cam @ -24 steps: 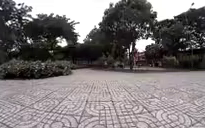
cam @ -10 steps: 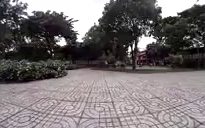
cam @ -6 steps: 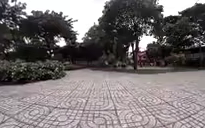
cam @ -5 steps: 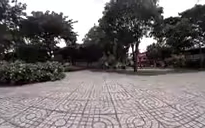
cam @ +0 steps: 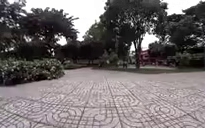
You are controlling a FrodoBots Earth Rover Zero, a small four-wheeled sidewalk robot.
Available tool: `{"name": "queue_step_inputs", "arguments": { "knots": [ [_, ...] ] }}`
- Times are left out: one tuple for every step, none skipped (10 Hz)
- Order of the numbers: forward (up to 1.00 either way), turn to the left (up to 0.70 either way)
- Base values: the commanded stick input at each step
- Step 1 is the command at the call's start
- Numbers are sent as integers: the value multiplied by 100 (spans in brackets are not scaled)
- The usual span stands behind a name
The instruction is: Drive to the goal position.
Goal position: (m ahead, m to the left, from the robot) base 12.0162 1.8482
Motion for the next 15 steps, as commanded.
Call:
{"name": "queue_step_inputs", "arguments": {
  "knots": [
    [70, 0],
    [70, 0],
    [70, 0],
    [70, 0],
    [70, 0],
    [70, 0],
    [70, 0],
    [70, 0],
    [70, 0],
    [70, 0],
    [70, 0],
    [70, 0],
    [70, 0],
    [70, 0],
    [70, 0]
  ]
}}
